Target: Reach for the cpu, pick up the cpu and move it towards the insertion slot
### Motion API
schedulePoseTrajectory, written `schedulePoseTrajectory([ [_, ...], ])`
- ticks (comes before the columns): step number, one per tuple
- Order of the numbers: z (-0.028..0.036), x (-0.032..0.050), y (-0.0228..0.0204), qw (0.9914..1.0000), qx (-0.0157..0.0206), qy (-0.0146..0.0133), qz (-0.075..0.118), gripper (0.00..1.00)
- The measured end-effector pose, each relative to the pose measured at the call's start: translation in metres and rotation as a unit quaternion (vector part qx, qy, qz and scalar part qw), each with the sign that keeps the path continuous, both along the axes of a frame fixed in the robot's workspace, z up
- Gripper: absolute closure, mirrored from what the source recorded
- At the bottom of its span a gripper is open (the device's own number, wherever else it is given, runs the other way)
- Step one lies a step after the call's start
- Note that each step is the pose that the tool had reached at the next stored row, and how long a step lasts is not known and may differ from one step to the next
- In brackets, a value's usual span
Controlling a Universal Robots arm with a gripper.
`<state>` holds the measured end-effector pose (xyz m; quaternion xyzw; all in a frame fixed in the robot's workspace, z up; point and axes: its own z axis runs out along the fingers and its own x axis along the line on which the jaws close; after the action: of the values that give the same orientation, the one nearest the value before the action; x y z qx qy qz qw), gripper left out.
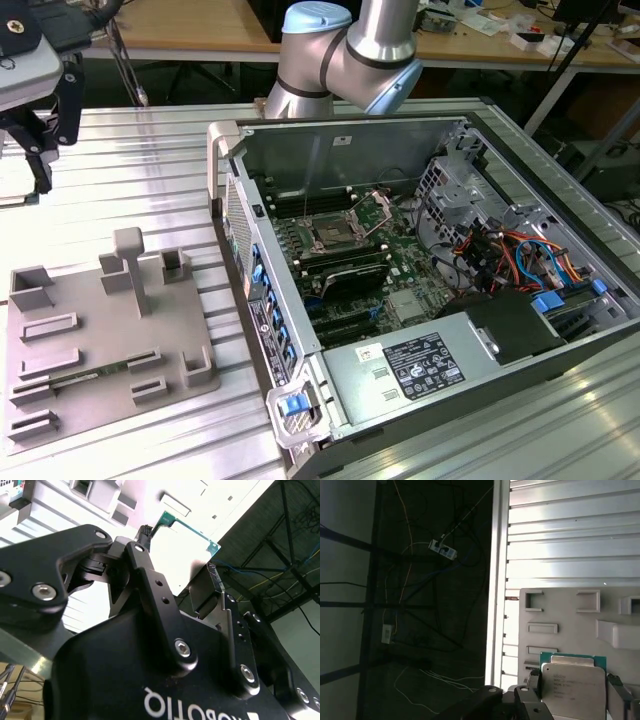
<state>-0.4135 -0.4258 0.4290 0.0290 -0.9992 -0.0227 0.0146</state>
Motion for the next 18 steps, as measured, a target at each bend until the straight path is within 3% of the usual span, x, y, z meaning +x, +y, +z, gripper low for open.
schedulePoseTrajectory([
  [13, 0.0000, 0.0114, 0.0000, 1.00000, 0.0000, 0.0000, 0.000, 0.45],
  [18, 0.0000, 0.0208, 0.0000, 1.00000, 0.0000, 0.0000, 0.000, 0.45],
])
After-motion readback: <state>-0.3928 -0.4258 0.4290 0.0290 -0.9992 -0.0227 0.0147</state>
